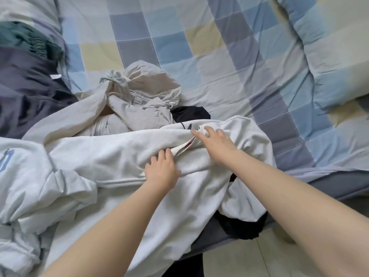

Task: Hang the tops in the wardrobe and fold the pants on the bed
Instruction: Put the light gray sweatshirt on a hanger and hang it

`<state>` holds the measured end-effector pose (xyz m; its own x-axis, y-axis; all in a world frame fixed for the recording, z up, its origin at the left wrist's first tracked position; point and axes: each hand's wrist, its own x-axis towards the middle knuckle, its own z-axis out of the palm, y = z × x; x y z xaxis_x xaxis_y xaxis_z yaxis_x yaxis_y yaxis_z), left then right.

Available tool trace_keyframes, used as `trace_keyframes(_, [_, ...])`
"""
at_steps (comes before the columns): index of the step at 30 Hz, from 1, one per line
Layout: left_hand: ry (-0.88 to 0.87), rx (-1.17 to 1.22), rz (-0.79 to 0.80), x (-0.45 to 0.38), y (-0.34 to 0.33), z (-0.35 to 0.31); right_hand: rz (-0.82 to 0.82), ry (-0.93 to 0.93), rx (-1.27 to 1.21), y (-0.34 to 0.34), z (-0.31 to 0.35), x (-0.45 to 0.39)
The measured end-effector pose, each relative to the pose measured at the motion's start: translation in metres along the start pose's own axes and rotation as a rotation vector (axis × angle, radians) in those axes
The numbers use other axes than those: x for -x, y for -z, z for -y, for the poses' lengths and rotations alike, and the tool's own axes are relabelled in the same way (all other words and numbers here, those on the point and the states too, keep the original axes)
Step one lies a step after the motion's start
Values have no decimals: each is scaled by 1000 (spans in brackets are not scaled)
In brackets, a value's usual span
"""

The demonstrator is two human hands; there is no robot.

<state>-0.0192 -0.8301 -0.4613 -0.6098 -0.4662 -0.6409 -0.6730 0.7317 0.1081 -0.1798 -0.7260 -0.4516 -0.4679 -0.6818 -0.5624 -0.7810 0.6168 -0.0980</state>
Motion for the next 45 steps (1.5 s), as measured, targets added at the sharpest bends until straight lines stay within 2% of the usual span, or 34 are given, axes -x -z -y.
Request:
trace_keyframes(4, [33, -119, -110, -13, -16, 3, -2, 57, 271, -14, -8, -25])
trace_keyframes(6, [1, -65, -130, -11, -15, 8, -12, 121, 345, -18, -12, -24])
trace_keyframes(11, [-98, 251, -63, 13, -7, 23, -71, 158, 266, -17, -5, -13])
trace_keyframes(13, [-143, 240, -16, 30, -11, 28, -160, 247, 330, -15, 0, -4])
trace_keyframes(16, [-139, 158, 53, 57, -21, 40, -287, 275, 427, -15, -4, 14])
trace_keyframes(19, [-78, 156, 38, 77, -23, 53, -249, 238, 459, -15, -16, 35])
trace_keyframes(23, [37, 173, -105, 100, 7, 60, -48, 197, 535, -9, -31, 74])
trace_keyframes(24, [78, 121, -165, 107, 18, 62, 46, 206, 454, -11, -33, 84])
trace_keyframes(26, [151, 79, -287, 119, 36, 70, 125, 146, 205, -10, -34, 106])
trace_keyframes(28, [186, 232, -369, 133, 54, 77, 53, 57, -79, -1, -29, 131])
trace_keyframes(31, [281, 590, -395, 156, 78, 80, -59, -38, -401, 17, -9, 176])
trace_keyframes(34, [410, 1434, -270, 178, 107, 74, -165, -113, -668, 41, 19, 215])
trace_keyframes(36, [390, 1797, -205, 198, 131, 74, -263, -159, -816, 59, 36, 238])
trace_keyframes(42, [153, 2275, 13, 281, 180, 82, -705, -342, -959, 131, 89, 312])
trace_keyframes(45, [98, 2349, 73, 317, 198, 95, -778, -420, -1132, 161, 114, 348])
